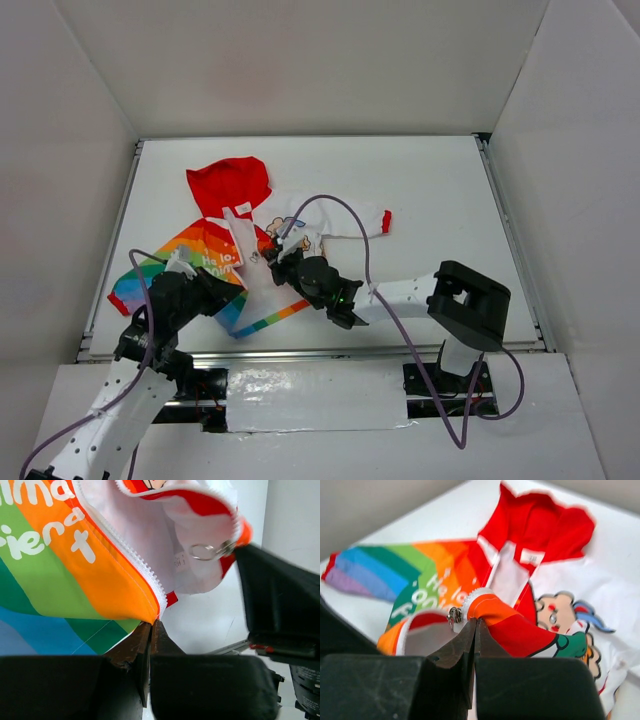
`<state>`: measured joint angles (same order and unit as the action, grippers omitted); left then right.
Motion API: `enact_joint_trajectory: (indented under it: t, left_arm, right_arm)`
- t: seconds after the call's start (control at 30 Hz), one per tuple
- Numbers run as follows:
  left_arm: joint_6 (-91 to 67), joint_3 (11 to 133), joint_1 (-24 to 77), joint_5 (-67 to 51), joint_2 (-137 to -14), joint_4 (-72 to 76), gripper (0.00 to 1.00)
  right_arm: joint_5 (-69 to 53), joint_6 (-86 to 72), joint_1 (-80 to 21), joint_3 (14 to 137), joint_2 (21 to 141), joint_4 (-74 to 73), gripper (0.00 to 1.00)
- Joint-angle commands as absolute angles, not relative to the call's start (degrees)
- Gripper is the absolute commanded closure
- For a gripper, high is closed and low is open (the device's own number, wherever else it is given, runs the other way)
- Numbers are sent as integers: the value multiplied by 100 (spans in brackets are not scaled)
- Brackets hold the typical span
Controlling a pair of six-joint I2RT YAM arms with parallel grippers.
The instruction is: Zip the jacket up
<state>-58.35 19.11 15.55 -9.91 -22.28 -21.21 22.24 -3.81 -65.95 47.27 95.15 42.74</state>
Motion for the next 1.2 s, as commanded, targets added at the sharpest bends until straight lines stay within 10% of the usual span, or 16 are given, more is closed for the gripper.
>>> enact_joint_trajectory:
  t: [0.0,0.43,1.17]
  left_arm:
    - [-5739,2162,1538,-844,-2022,-2074,100]
    - [-5379,2496,1538,-378,-1925,-2654,100]
    - [-4922,2716,1538,-1291,-1820,-1232,100]
  right_arm:
    - [2971,272,-6609,4694,9554,6053,100]
    - [767,-824,-6302,3122,9940,10120,100]
    - [-3084,-1169,-5740,3120,8270,7305,100]
